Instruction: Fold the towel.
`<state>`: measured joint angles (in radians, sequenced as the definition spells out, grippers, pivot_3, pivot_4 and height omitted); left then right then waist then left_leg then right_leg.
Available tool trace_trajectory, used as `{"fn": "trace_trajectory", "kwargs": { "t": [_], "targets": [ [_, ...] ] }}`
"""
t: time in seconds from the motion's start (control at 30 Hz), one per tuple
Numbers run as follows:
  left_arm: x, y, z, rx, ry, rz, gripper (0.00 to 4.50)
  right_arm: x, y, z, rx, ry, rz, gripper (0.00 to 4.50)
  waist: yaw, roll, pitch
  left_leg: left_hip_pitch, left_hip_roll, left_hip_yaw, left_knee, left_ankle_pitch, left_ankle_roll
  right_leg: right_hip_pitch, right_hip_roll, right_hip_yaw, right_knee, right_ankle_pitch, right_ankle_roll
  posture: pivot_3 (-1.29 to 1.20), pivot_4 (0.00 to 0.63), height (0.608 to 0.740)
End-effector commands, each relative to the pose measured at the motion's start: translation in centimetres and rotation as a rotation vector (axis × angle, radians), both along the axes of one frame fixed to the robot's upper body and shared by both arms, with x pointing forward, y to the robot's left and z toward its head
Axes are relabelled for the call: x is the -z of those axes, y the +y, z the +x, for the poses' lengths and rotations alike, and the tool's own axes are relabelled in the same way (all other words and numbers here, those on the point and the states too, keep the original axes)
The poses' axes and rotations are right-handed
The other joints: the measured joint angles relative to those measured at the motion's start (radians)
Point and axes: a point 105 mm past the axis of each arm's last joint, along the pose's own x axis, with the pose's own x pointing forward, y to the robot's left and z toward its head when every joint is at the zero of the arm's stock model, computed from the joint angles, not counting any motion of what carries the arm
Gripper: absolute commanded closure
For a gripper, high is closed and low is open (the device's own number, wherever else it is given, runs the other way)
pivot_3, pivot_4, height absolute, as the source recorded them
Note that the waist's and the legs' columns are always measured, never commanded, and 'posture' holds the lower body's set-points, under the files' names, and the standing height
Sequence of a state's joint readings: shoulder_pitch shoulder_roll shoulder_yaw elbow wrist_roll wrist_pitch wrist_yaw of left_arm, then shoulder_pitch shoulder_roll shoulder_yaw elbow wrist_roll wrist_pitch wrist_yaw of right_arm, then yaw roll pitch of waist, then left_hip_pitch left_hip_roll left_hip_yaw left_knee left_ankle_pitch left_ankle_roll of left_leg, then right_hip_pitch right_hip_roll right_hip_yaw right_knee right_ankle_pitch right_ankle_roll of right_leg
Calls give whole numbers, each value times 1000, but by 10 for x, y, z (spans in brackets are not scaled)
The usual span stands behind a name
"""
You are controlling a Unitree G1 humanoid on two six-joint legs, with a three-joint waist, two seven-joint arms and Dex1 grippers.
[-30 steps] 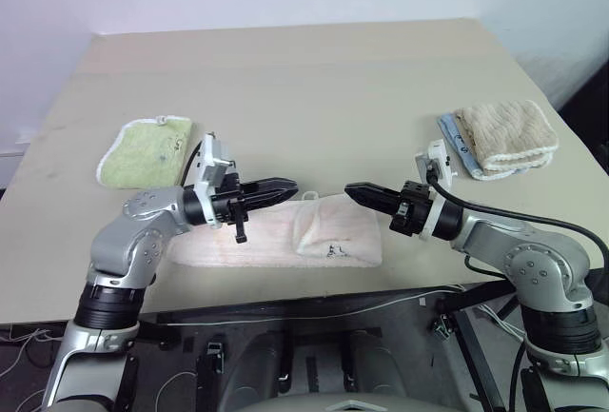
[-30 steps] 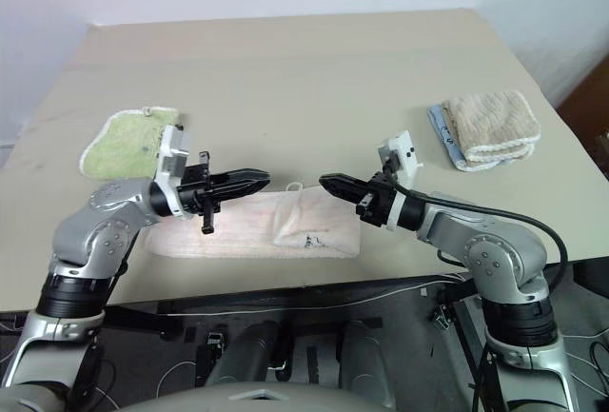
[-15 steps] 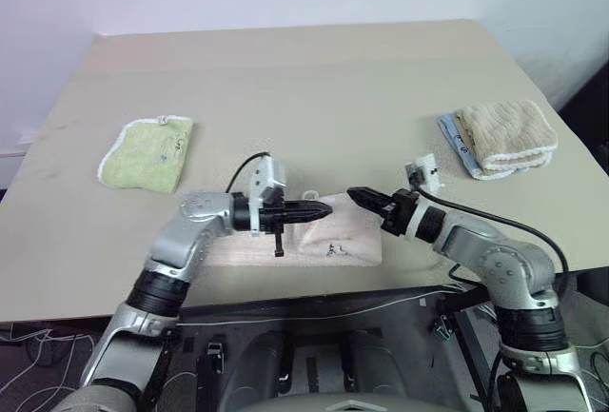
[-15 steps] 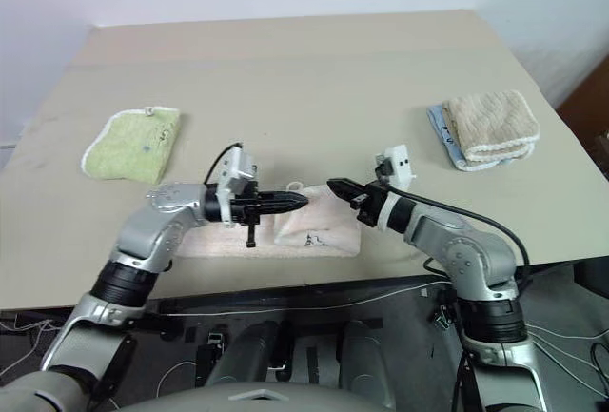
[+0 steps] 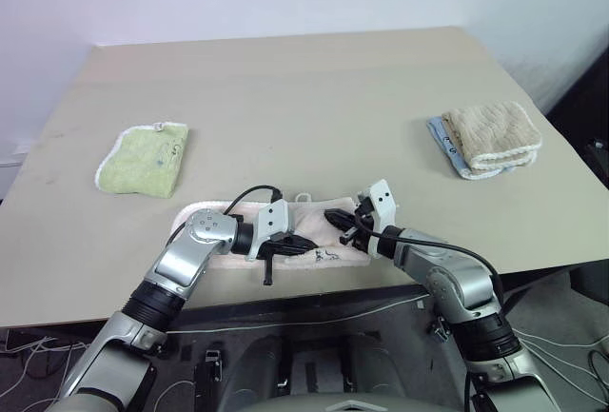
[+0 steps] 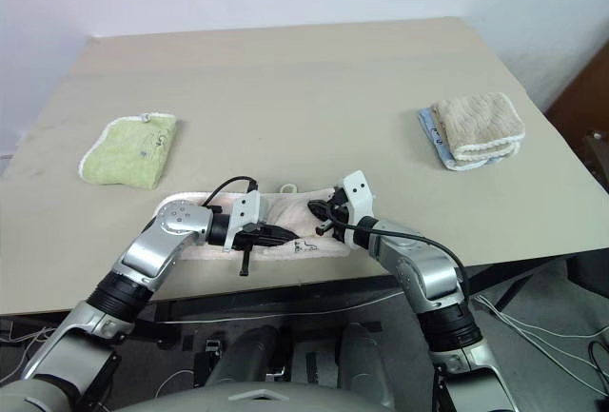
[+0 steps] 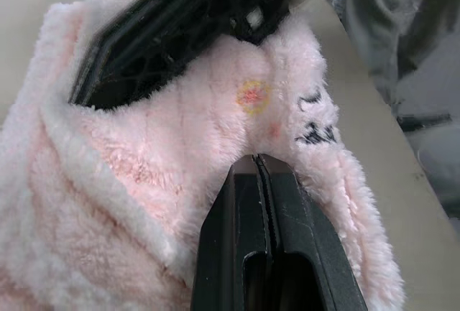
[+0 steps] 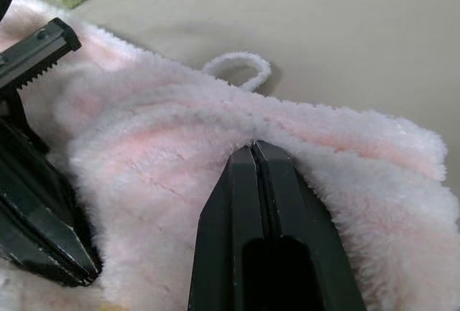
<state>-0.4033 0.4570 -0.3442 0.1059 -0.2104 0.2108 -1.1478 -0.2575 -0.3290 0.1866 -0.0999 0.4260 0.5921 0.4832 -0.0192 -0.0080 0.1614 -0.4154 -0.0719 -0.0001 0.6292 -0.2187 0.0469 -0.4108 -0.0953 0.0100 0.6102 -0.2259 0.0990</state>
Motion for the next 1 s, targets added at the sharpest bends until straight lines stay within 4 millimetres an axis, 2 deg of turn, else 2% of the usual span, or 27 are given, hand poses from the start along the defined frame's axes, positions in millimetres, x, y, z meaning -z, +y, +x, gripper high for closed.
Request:
{"fn": "trace_trajectory", "kwargs": {
  "t": [0.03, 0.13, 0.23, 0.37, 0.43, 0.5, 0.6, 0.63, 0.8, 0.83, 0.97, 1.0],
  "targets": [
    [-8, -5, 3, -32, 9, -59, 4464, 10, -5, 2, 15, 7, -32, 4500, 2, 0, 0, 0, 0, 0, 0, 0, 0, 0, 0, 0, 0, 0, 0, 0, 150, 740],
    [-22, -8, 3, -38, 32, -145, 4464, -2, -7, 0, -27, -35, -25, 4500, 3, 0, 0, 0, 0, 0, 2, 0, 0, -1, 0, 0, 0, 0, 0, 0, 150, 740],
    [-32, -3, 5, -65, 57, -185, 4464, -24, -6, -2, -78, -66, 38, 4500, 6, 0, 0, -2, 0, 0, 2, 0, 0, -2, 0, 0, 0, 0, 0, 0, 150, 740],
    [-48, 35, 4, -123, 73, -175, 4464, -72, -5, -15, -218, -139, 124, 4500, 2, 0, 1, -12, 0, 0, 3, 1, 0, -13, 0, 0, 3, 1, 1, 0, 150, 740],
    [-53, 54, -3, -146, 104, -157, 3920, -81, -7, -22, -270, -152, 103, 4500, 2, 0, 1, -13, 0, 0, 2, 1, 1, -15, 1, 0, 4, 1, 1, 0, 150, 740],
    [-59, 82, -7, -220, 131, -154, 3301, -84, -10, -33, -356, -154, 59, 4500, 4, 0, 1, -13, 0, 0, 0, 1, 0, -15, 1, 0, 3, 0, 1, 0, 150, 740],
    [-67, 116, -9, -357, 159, -179, 2253, -87, -12, -36, -405, -157, 20, 3902, 7, 0, 1, -13, 0, 0, -1, 0, 0, -15, 0, 0, 2, -1, 0, 0, 150, 740],
    [-69, 129, -11, -412, 162, -177, 1924, -88, -13, -35, -417, -162, 6, 3595, 7, 0, 1, -13, 0, 0, -1, 0, 0, -15, 0, 0, 1, -1, -1, 0, 150, 740],
    [-71, 168, -29, -586, 170, -165, 152, -88, -11, -34, -488, -172, -24, 1884, 5, 0, 2, -13, 0, 0, 0, 0, 0, -15, -1, 0, 0, -2, -2, 0, 150, 740],
    [-71, 175, -34, -620, 174, -164, 0, -87, -9, -34, -505, -171, -29, 1489, 4, -1, 2, -13, 0, 0, -1, 0, 0, -15, -1, 0, -1, -2, -2, 0, 150, 740],
    [-69, 196, -52, -726, 198, -147, 0, -87, -1, -31, -548, -181, -23, 211, 5, -1, 2, -14, 0, 0, -4, 0, 0, -17, -1, 0, -2, -2, -2, 0, 150, 740],
    [-69, 200, -55, -752, 198, -149, 0, -87, 1, -28, -548, -189, -25, 11, 6, -1, 2, -14, 0, 0, -5, 0, 0, -17, -1, 0, -2, -2, -2, 0, 150, 740]
  ]
}}
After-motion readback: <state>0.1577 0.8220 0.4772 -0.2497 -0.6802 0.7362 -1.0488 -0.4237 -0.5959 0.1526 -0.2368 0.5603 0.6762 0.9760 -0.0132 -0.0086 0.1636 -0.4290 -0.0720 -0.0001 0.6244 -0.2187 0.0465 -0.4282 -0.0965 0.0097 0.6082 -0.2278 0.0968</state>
